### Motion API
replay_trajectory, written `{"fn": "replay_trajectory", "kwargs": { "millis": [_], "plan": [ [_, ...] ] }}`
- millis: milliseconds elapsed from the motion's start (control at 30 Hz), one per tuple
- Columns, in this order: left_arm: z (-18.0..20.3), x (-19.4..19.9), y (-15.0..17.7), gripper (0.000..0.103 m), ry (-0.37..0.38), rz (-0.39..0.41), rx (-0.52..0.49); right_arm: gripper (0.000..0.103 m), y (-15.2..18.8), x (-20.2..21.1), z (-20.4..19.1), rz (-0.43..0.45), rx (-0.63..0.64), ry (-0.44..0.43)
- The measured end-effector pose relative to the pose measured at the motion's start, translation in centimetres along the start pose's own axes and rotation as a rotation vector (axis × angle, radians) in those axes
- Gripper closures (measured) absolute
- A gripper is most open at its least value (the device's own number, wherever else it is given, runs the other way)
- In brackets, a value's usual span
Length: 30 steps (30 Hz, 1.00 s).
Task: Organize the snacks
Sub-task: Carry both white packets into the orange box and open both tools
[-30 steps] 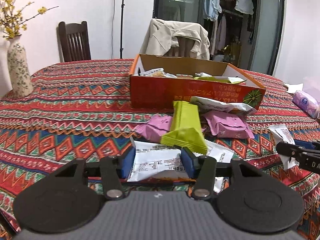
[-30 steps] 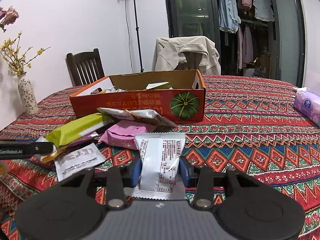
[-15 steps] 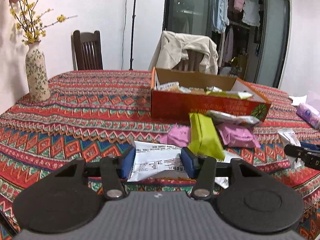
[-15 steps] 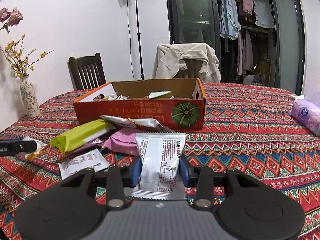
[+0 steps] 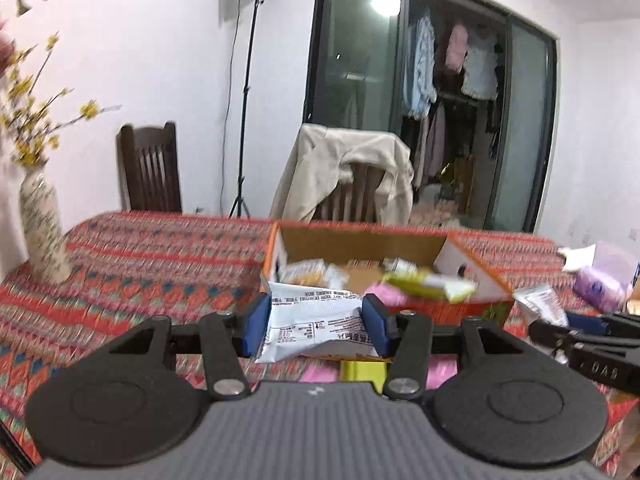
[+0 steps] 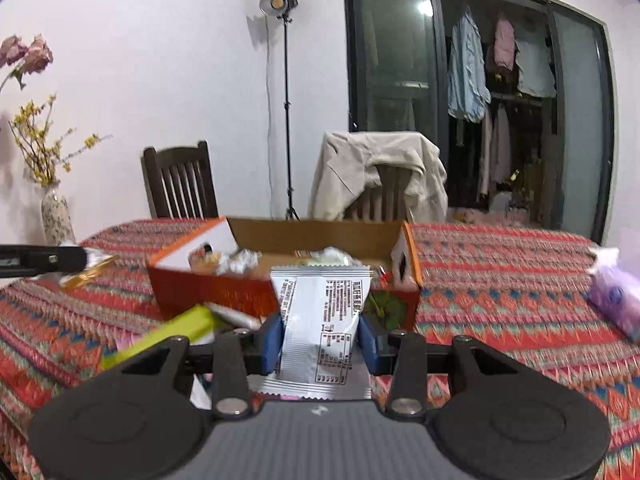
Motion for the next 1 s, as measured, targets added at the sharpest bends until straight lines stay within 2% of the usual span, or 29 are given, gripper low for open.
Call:
{"fn": "replay_trajectory", "kwargs": {
  "millis": [133,300,500,633,733,1000],
  "plan": [
    [1.1,-2.0,-2.5,0.051,0.002,0.056,-0.006,0.063,-2.6,-1.3,-0.4,0.033,-0.002,-0.02],
    [2.4,-5.0,-4.7,0.051,-0.015,0.085,-0.022,0.063,-5.6,-3.9,-0.7,0.056,-0.007,-0.035],
    [3.0,-9.4,-6.1,0.051,-0.039,0.072,-0.012,0.063,-7.9,-8.1,-0.9,0.063,-0.009,-0.034],
    [2.8,-12.4,-6.2,0.051,-0.053,0.047,0.009,0.063,-8.5,-11.4,-0.5,0.046,-0.03,-0.001],
    [1.9,-14.1,-5.1,0.051,-0.058,0.026,0.036,0.063,-8.2,-13.5,0.4,0.042,-0.048,0.043],
    [0.2,-16.9,-2.8,0.05,-0.067,-0.026,0.042,0.063,-5.8,-16.6,1.8,-0.024,-0.069,0.017]
  ]
}}
Point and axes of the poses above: each gripper's, at about its wrist camera, not at the fingertips, and x roughly against the way its jaws point, z to its right, y to its underside, the point moved 6 cm from there along -x, roughly the way its jaws point, and after that the axes turned 6 degrees about -x, right-handed, at the moved point
